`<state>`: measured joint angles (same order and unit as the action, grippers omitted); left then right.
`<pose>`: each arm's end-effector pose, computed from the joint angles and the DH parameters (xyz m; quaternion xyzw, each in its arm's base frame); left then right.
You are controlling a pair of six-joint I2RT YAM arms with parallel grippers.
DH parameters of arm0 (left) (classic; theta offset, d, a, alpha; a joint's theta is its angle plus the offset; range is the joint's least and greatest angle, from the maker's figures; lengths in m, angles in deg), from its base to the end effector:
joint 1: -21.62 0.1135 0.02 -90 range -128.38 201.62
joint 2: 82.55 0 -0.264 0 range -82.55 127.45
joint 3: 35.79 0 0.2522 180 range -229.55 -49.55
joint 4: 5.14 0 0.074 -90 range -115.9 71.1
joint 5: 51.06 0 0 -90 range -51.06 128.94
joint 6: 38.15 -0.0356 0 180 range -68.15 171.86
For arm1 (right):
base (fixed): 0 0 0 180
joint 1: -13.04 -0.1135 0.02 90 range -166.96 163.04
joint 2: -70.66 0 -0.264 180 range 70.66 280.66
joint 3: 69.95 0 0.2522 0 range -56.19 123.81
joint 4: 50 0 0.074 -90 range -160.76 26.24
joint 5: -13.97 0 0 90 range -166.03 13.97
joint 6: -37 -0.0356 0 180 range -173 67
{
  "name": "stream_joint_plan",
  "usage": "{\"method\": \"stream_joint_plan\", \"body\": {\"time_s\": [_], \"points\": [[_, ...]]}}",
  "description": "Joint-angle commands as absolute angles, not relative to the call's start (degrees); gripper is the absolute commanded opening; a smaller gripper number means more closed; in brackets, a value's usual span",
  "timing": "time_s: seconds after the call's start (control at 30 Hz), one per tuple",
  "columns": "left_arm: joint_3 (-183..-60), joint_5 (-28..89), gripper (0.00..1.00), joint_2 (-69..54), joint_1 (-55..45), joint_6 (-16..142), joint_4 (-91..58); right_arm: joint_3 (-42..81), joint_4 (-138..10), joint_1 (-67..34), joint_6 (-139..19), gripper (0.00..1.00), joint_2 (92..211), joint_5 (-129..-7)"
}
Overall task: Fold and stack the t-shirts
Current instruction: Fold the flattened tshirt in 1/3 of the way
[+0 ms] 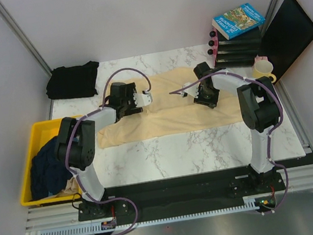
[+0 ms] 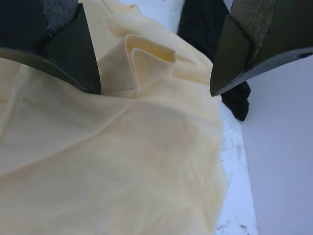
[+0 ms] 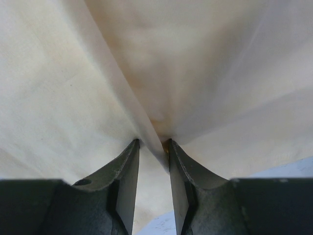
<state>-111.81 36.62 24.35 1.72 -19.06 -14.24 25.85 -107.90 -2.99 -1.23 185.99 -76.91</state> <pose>0.3729 -0.1365 0.1663 0.6512 0.6300 0.1654 0.3894 0.3793 0.1084 0.1608 -0.5537 0.8255 -0.0409 0.1018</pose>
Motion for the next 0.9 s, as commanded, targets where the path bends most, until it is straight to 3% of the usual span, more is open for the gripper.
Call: {"method": "stream_joint_plan", "body": {"time_s": [0.0,0.43,0.57,0.73,0.87], "points": [[-115.29,43.68,1.0,25.65,1.4,-15.21,-3.35,24.93,-108.32,-3.92,-2.9,0.39,188.08,-73.57],[-113.72,45.62,1.0,22.4,1.4,-13.71,1.05,25.11,-108.5,-4.1,-2.81,0.39,188.35,-73.65],[-112.65,39.23,1.0,17.49,1.93,-14.68,-10.06,24.76,-108.59,-4.1,-2.29,0.39,188.0,-74.0],[-110.9,21.92,1.0,10.98,4.21,-18.88,-32.21,24.4,-108.67,-4.1,-2.2,0.39,188.0,-74.01],[-110.9,19.0,1.0,11.14,4.65,-20.65,-35.6,24.84,-108.59,-4.1,-2.37,0.39,188.43,-73.65]]}}
